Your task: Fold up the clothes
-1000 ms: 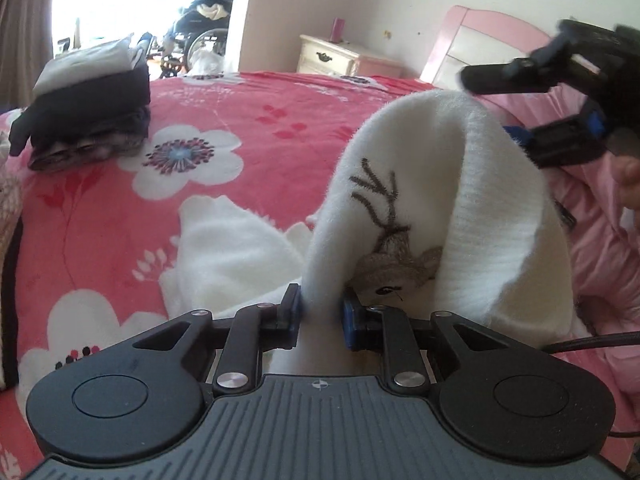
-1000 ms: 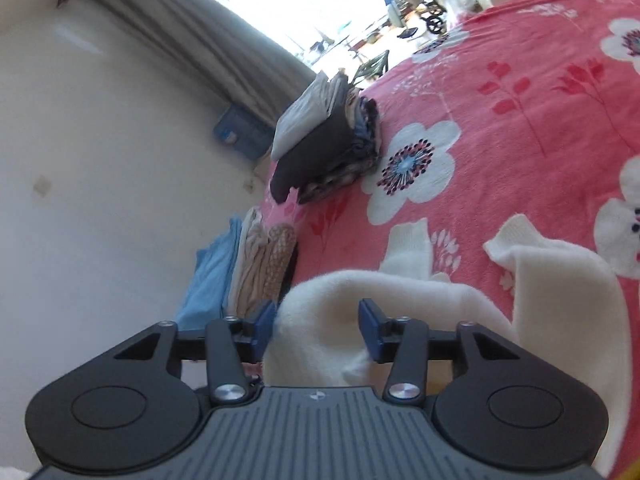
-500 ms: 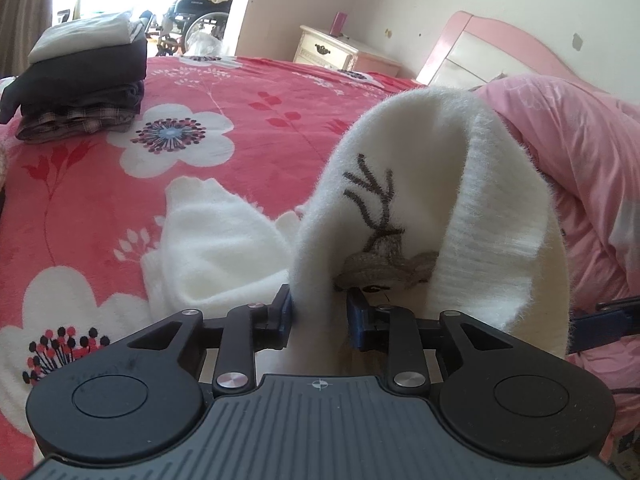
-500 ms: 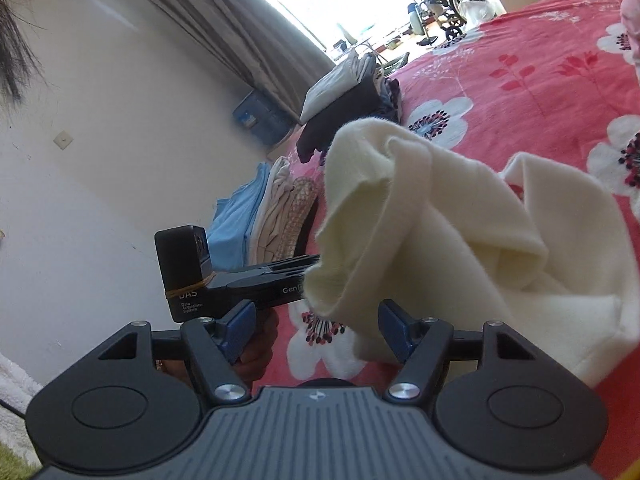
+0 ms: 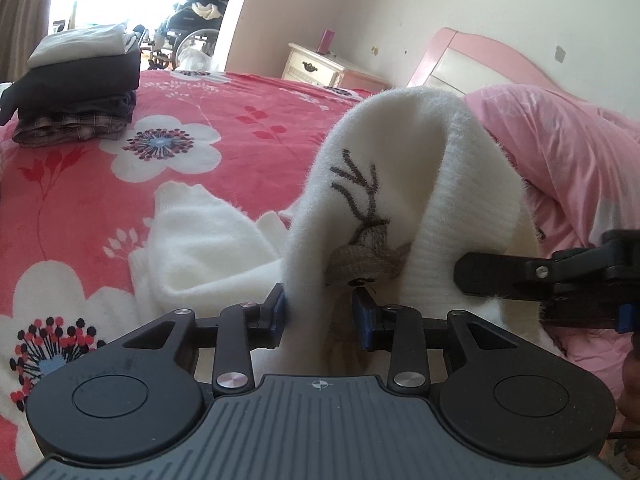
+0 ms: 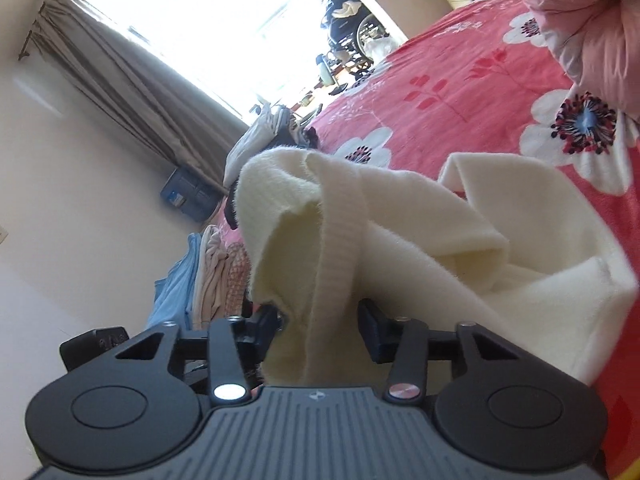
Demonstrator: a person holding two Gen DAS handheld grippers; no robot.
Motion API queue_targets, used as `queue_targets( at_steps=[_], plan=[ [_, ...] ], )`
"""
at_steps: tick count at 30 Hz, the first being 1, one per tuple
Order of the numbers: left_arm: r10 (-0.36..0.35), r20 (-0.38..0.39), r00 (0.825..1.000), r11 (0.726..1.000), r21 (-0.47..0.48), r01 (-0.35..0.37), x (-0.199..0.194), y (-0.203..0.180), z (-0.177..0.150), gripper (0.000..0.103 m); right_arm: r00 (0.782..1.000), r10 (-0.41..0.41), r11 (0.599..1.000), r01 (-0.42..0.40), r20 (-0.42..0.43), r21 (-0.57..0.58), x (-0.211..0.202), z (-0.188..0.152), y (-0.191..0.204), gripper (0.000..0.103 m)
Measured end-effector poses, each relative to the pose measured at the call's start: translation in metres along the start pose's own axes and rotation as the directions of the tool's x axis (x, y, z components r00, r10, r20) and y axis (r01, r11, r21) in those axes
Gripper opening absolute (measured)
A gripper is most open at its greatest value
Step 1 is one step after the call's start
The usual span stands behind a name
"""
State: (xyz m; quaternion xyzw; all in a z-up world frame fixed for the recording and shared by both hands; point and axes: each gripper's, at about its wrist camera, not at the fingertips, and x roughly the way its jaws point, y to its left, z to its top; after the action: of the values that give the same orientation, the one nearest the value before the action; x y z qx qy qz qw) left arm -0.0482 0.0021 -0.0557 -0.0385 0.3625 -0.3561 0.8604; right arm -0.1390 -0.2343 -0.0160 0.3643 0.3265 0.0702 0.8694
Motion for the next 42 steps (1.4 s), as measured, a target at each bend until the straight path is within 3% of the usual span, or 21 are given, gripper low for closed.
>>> queue_targets(
  at_steps=[1,4,6,8,11,14,16,19,23,24,25,26,28,31,32,33,34,36,37,39,42],
  plan=[
    [-0.001,0.001,1.000,1.000,-0.003,0.001,-0.003,0.001,0.000,0.034,1.000,-0.009,1.000,0.009,0.005,-0.025,-0.001,0.002,0.001,0.014],
    [-0.006,0.035,0.999,1.000,-0.027,0.007,-0.026,0.009,0.010,0.034,1.000,-0.012,0.991,0.016,0.029,-0.136,-0.013,0.009,0.012,0.009],
    [-0.011,0.082,0.997,0.998,-0.055,0.016,-0.048,0.016,0.021,0.034,0.998,0.060,0.961,-0.050,0.029,-0.273,-0.036,0.018,0.029,0.008],
    [-0.011,0.143,0.990,0.999,-0.050,0.018,-0.070,0.020,0.040,0.036,0.989,0.146,0.888,-0.143,-0.028,-0.437,-0.063,0.024,0.051,0.008],
    [-0.041,0.177,0.983,0.999,0.012,0.039,-0.086,0.017,0.076,0.052,0.970,0.141,0.769,-0.233,-0.197,-0.596,-0.078,0.003,0.074,0.008],
    [-0.140,0.062,0.988,0.984,0.116,0.132,-0.069,-0.003,0.106,0.066,0.928,0.088,0.645,-0.330,-0.361,-0.689,-0.085,-0.024,0.092,0.008],
    [-0.201,-0.090,0.975,0.959,0.183,0.215,-0.041,-0.026,0.112,0.067,0.889,0.041,0.563,-0.397,-0.456,-0.725,-0.089,-0.043,0.103,0.008],
    [-0.238,-0.328,0.914,0.903,0.273,0.333,0.002,-0.066,0.106,0.067,0.858,0.011,0.523,-0.443,-0.514,-0.728,-0.085,-0.071,0.103,0.008],
    [-0.270,-0.605,0.749,0.797,0.296,0.527,0.041,-0.115,0.085,0.067,0.858,-0.040,0.450,-0.442,-0.513,-0.775,-0.087,-0.093,0.109,0.008],
    [-0.219,-0.670,0.710,0.787,0.309,0.534,0.054,-0.125,0.078,0.066,0.859,-0.049,0.435,-0.441,-0.510,-0.785,-0.087,-0.097,0.111,0.008],
    [-0.157,-0.703,0.694,0.773,0.350,0.529,0.064,-0.135,0.073,0.063,0.860,-0.054,0.422,-0.441,-0.507,-0.792,-0.087,-0.099,0.112,0.007],
    [-0.107,-0.701,0.705,0.750,0.409,0.521,0.070,-0.142,0.069,0.062,0.861,-0.058,0.412,-0.440,-0.505,-0.798,-0.087,-0.101,0.114,0.007],
    [-0.028,-0.660,0.750,0.680,0.537,0.498,0.080,-0.149,0.063,0.063,0.864,-0.056,0.404,-0.439,-0.501,-0.803,-0.086,-0.103,0.115,0.007],
    [0.011,-0.596,0.803,0.597,0.648,0.473,0.096,-0.143,0.065,0.063,0.864,-0.054,0.393,-0.443,-0.501,-0.806,-0.086,-0.101,0.111,0.007],
    [-0.001,-0.579,0.815,0.580,0.664,0.473,0.099,-0.138,0.067,0.063,0.863,-0.054,0.390,-0.446,-0.503,-0.806,-0.087,-0.101,0.109,0.007],
    [-0.040,-0.589,0.807,0.569,0.650,0.503,0.102,-0.133,0.072,0.063,0.859,-0.054,0.392,-0.450,-0.509,-0.802,-0.088,-0.100,0.107,0.007],
    [-0.078,-0.602,0.795,0.558,0.634,0.535,0.104,-0.128,0.076,0.063,0.854,-0.054,0.397,-0.457,-0.517,-0.796,-0.089,-0.099,0.105,0.007],
    [-0.161,-0.658,0.736,0.552,0.558,0.620,0.103,-0.123,0.083,0.063,0.840,-0.054,0.399,-0.478,-0.540,-0.783,-0.093,-0.094,0.099,0.007],
    [-0.231,-0.681,0.695,0.538,0.506,0.674,0.097,-0.124,0.086,0.063,0.831,-0.054,0.399,-0.491,-0.554,-0.775,-0.096,-0.091,0.096,0.007],
    [-0.330,-0.720,0.611,0.470,0.436,0.768,0.083,-0.125,0.082,0.063,0.800,-0.051,0.396,-0.534,-0.598,-0.747,-0.103,-0.075,0.092,0.008],
    [-0.352,-0.751,0.558,0.420,0.406,0.812,0.071,-0.126,0.059,0.061,0.750,-0.067,0.397,-0.585,-0.658,-0.707,-0.115,-0.040,0.085,0.008]
  ],
)
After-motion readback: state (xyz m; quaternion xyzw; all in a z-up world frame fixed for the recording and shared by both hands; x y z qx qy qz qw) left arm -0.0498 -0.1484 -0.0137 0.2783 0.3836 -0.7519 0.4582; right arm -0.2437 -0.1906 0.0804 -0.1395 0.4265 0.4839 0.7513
